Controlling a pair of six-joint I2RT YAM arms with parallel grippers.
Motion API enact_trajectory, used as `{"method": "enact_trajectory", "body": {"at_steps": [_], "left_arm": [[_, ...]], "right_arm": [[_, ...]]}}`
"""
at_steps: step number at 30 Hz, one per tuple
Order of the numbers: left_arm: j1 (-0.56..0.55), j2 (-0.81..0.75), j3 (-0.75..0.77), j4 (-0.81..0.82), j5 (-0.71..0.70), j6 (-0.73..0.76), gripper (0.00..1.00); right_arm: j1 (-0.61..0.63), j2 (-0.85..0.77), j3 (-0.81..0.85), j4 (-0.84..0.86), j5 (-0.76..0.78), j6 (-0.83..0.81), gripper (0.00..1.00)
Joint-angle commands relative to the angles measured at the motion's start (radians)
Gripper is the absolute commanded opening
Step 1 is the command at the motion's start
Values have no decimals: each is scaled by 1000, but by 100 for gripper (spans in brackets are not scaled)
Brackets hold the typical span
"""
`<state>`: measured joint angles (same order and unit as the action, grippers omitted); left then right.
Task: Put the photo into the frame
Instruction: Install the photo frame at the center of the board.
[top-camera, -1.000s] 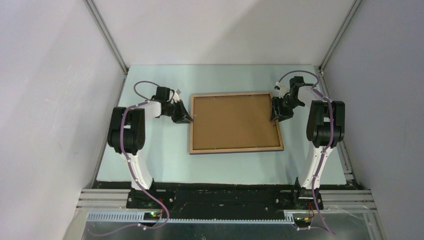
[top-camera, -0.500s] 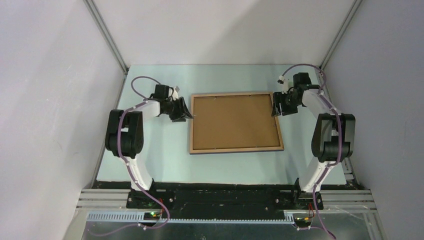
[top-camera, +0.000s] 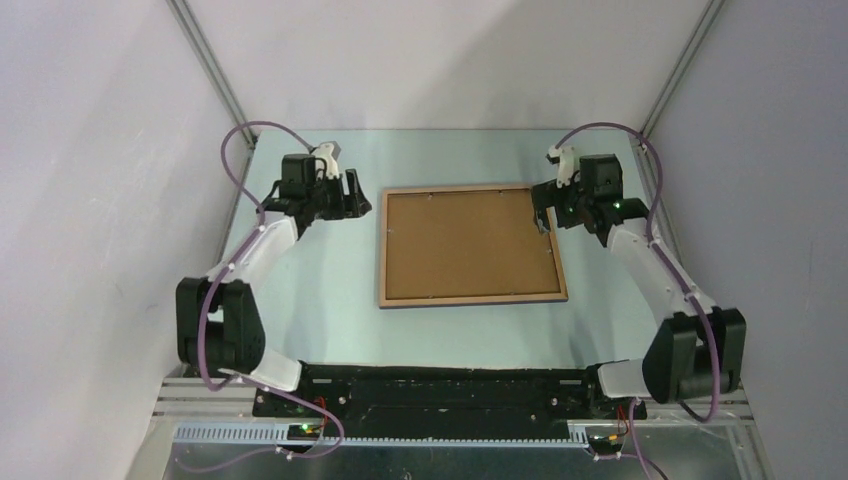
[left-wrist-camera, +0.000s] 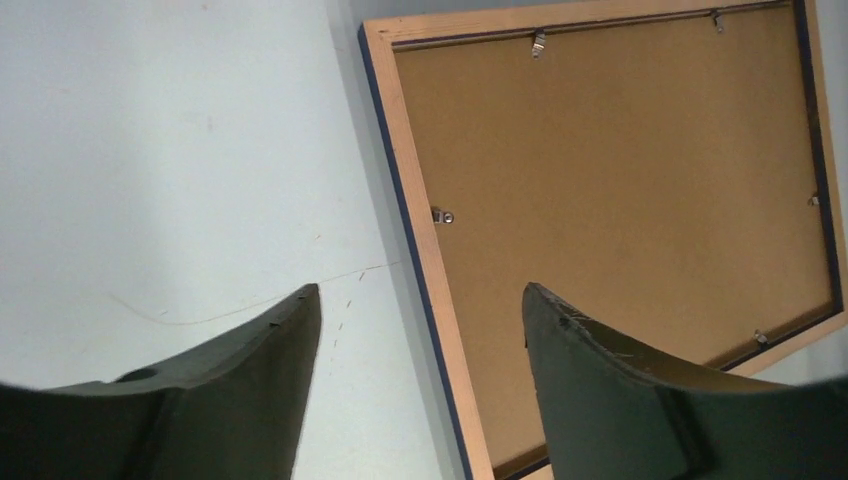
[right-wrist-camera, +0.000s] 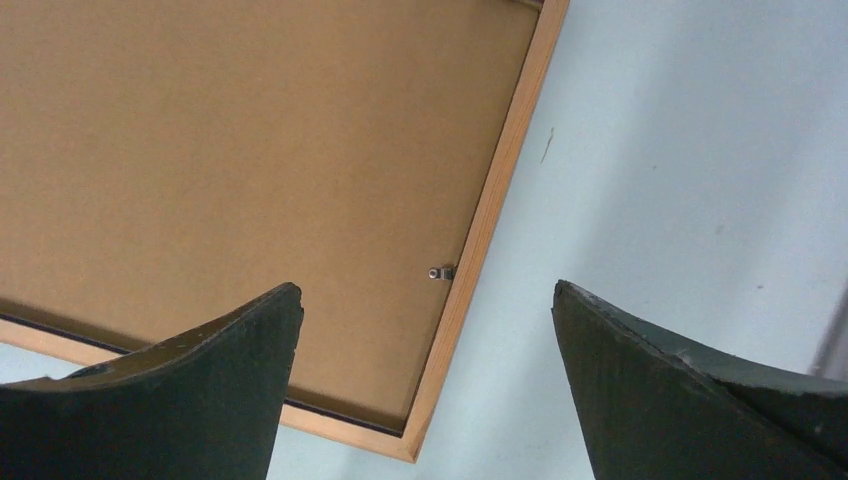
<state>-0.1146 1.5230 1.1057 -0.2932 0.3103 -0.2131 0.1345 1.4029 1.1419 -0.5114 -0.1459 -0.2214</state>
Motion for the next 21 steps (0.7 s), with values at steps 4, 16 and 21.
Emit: {"method": "enact_trajectory", "body": {"at_steps": [4, 16, 21], "left_arm": [[-12, -224, -101, 68, -105, 124, 92], [-40, -562, -235, 109, -198, 206, 100], [-38, -608, -281, 107, -351, 191, 100]], "right_arm": [[66, -197, -77, 122, 116, -26, 99], [23, -380, -156, 131, 40, -25, 99], [-59, -385, -169, 104, -168, 27, 99]]}}
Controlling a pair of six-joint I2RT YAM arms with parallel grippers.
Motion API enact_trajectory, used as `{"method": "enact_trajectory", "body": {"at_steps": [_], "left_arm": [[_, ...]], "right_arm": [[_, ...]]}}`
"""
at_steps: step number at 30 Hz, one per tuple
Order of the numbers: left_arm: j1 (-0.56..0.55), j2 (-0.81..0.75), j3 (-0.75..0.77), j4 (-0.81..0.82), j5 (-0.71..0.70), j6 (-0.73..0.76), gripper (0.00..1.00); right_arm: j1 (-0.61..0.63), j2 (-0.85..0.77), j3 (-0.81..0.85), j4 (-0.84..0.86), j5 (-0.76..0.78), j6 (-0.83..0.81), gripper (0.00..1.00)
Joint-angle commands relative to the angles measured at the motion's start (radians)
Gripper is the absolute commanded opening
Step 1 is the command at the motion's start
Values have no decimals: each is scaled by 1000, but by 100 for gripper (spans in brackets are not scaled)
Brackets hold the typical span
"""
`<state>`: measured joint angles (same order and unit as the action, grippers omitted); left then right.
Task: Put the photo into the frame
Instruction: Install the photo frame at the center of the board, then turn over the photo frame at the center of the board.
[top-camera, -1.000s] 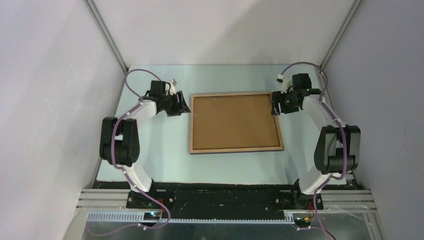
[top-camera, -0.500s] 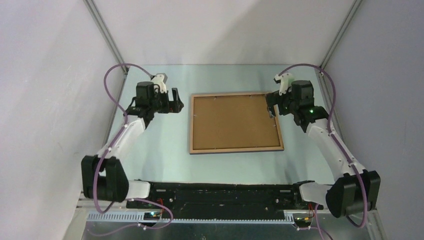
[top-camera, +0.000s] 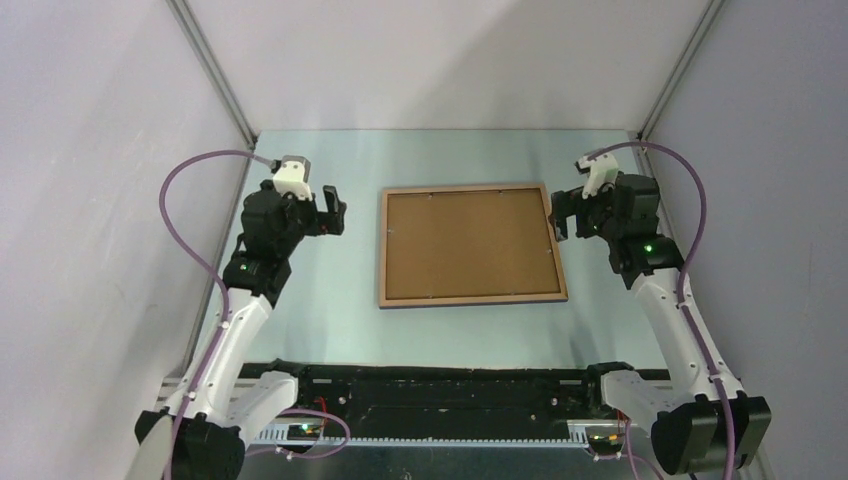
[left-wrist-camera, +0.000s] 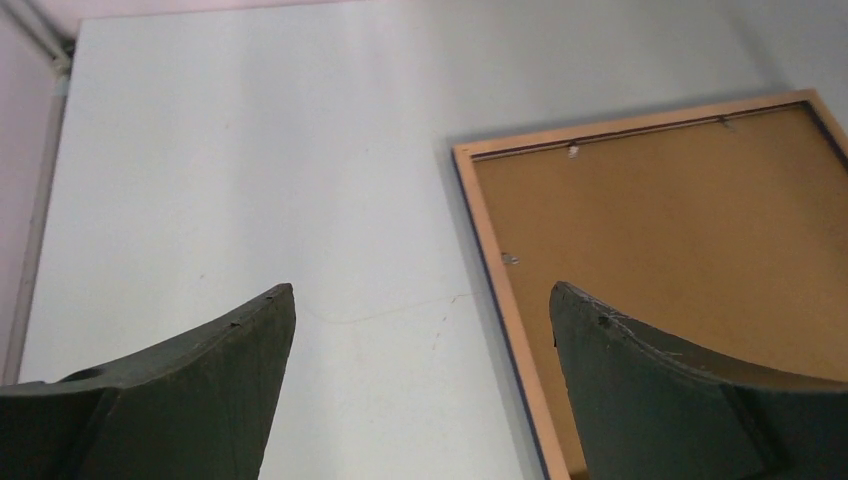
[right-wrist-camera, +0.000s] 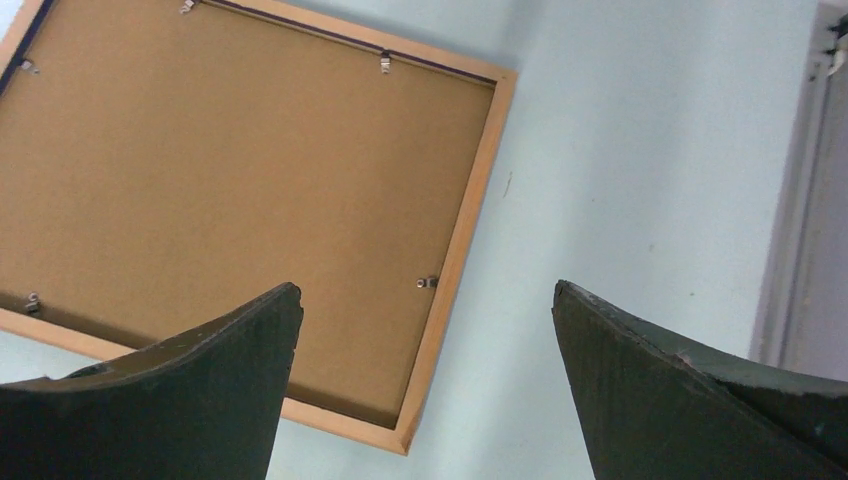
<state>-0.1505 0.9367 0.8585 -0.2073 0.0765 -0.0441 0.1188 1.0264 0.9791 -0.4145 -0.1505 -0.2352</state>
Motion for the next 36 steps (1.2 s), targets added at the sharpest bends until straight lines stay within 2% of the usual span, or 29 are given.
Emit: {"method": "enact_trajectory", "body": {"at_steps": [1, 4, 7, 12, 18, 23, 27, 36], "left_arm": [[-1, -28, -37, 16, -95, 32, 100], [-4, -65, -64, 9, -24, 116, 100], [-8, -84, -62, -22, 1, 156, 100], [-24, -90, -43, -79, 14, 183, 100], [-34, -56, -28, -99, 7, 148, 100], [-34, -53, -41, -106, 14, 153, 100], [-34, -53, -57, -107, 14, 161, 100], [-35, -38, -65, -106, 39, 173, 100]], "right_arm": [[-48, -2, -8, -1, -180, 37, 99], [-43, 15, -14, -59, -267, -40, 100], [12, 49, -30, -89, -265, -115, 100], [173, 128, -71, -128, -154, -204, 99], [287, 221, -77, -126, -98, -237, 98], [402, 290, -77, -151, -29, -266, 93], [459, 367, -78, -167, 35, -287, 87], [541, 434, -77, -174, 102, -313, 83]]}}
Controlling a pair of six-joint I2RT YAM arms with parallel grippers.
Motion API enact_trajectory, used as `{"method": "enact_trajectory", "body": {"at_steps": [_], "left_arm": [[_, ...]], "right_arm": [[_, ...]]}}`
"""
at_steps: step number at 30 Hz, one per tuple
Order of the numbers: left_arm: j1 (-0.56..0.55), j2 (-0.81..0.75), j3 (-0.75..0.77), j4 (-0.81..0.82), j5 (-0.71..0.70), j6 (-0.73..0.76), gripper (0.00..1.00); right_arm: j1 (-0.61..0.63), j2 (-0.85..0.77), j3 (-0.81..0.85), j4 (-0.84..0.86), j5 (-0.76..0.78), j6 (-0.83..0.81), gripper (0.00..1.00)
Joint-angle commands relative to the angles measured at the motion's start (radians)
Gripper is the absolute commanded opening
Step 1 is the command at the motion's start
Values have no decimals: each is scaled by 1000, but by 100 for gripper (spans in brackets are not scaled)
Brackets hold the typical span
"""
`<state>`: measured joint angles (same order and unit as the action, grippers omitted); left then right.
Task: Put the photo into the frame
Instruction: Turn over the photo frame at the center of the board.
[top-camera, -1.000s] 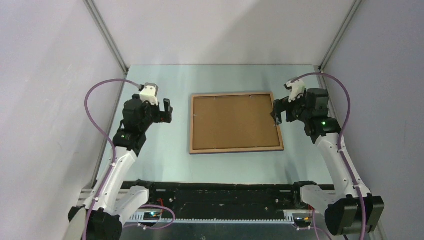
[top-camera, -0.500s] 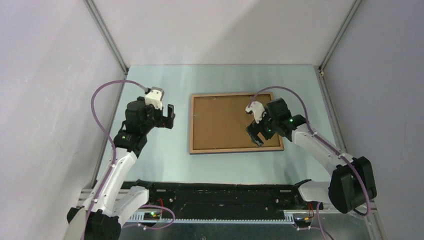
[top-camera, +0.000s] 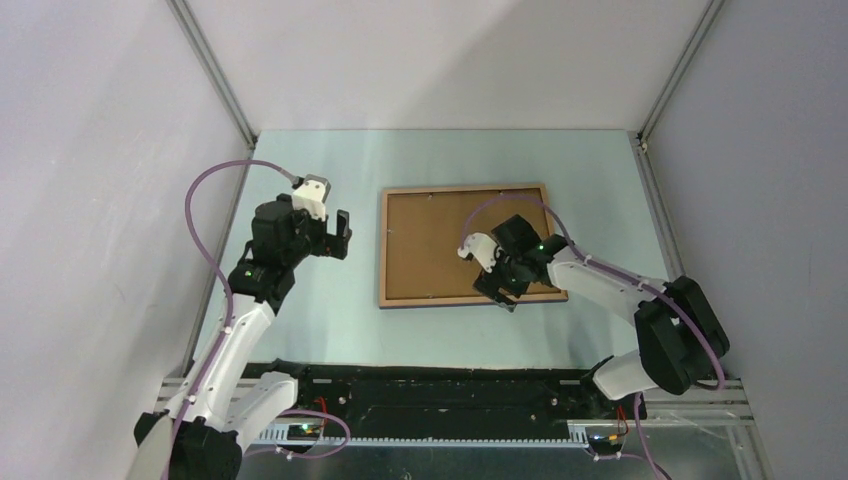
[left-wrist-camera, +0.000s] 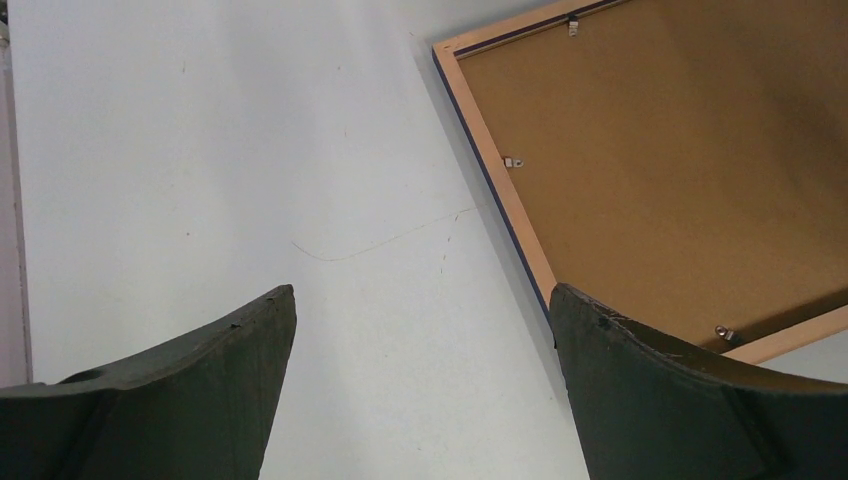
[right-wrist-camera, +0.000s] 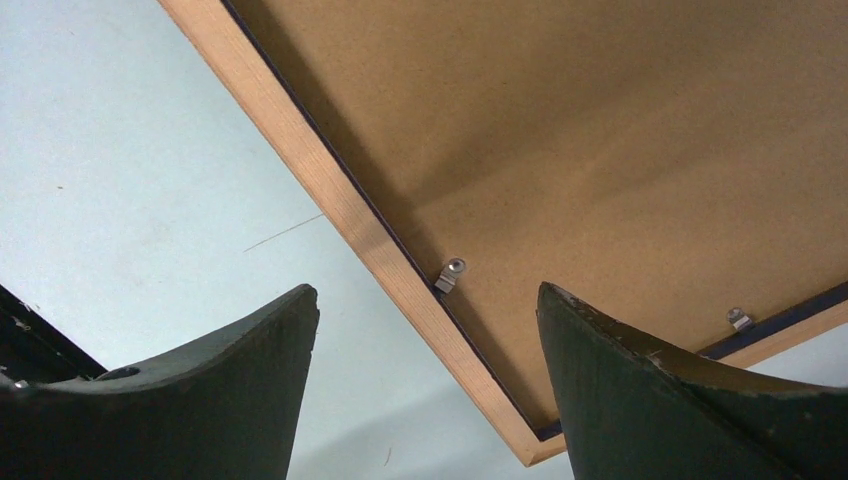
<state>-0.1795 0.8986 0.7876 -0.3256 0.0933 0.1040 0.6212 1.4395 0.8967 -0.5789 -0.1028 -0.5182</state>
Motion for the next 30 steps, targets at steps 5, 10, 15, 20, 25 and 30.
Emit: {"method": "enact_trajectory", "body": {"at_steps": [5, 10, 15, 20, 25, 30], "left_arm": [[-6, 2, 5, 12, 15, 27, 100], [-6, 1, 1, 11, 14, 33, 100], [-7, 7, -1, 12, 14, 36, 100], [-6, 4, -3, 11, 10, 37, 100], [-7, -1, -2, 12, 8, 38, 100], [-6, -11, -1, 11, 2, 39, 100]], "right_arm": [[74, 79, 6, -7, 88, -58, 79], [92, 114, 5, -2, 96, -68, 72], [112, 134, 5, 0, 103, -68, 64], [125, 154, 5, 1, 103, -61, 51], [133, 172, 5, 3, 129, -61, 43], [143, 163, 7, 2, 136, -65, 28]]}}
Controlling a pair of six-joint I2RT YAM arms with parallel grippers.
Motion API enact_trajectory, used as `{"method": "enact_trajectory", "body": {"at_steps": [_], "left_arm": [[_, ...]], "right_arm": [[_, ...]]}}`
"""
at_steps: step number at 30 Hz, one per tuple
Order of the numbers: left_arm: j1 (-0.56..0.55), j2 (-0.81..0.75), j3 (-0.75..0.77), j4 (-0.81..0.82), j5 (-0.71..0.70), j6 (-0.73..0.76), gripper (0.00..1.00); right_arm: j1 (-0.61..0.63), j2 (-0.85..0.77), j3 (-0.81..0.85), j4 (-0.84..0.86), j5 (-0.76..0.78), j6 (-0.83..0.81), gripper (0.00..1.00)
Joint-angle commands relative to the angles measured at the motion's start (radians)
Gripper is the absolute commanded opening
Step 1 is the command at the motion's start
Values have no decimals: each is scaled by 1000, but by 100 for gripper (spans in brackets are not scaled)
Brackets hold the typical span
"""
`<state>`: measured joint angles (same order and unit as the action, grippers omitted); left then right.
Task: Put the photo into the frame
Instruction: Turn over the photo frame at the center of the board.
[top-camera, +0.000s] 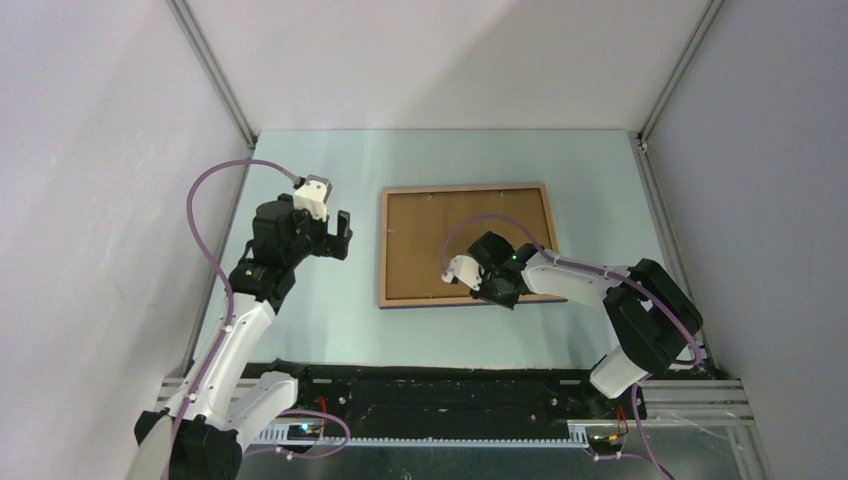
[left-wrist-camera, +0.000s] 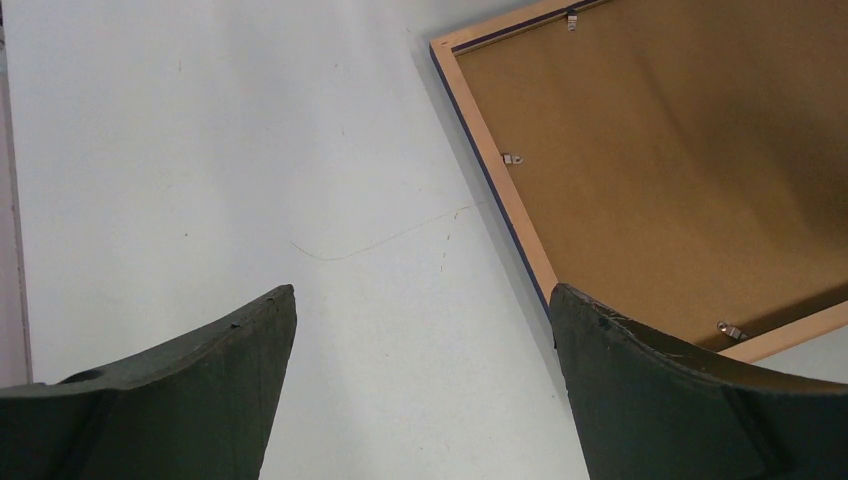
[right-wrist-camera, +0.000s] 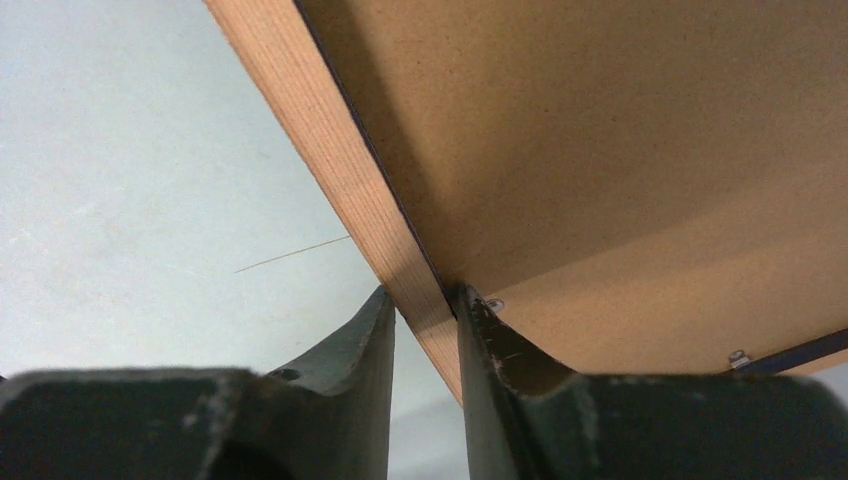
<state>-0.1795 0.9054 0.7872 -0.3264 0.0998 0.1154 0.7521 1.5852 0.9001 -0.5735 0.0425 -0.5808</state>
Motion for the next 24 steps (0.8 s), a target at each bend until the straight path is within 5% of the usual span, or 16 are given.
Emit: {"method": "enact_trajectory", "body": {"at_steps": [1, 9, 18, 24], "left_arm": [[-6, -19, -1, 11, -6, 28, 100], [-7, -23, 6, 5, 21, 82, 100], [-19, -56, -11, -26, 80, 228, 100], [-129, -102, 9, -113, 67, 387, 100]], "right_arm": [[15, 12, 9, -10, -10, -3, 24], [16, -2, 85, -72, -64, -13, 1], [29, 38, 212, -125, -196, 43, 0], [31, 54, 293, -189, -280, 63, 0]]}}
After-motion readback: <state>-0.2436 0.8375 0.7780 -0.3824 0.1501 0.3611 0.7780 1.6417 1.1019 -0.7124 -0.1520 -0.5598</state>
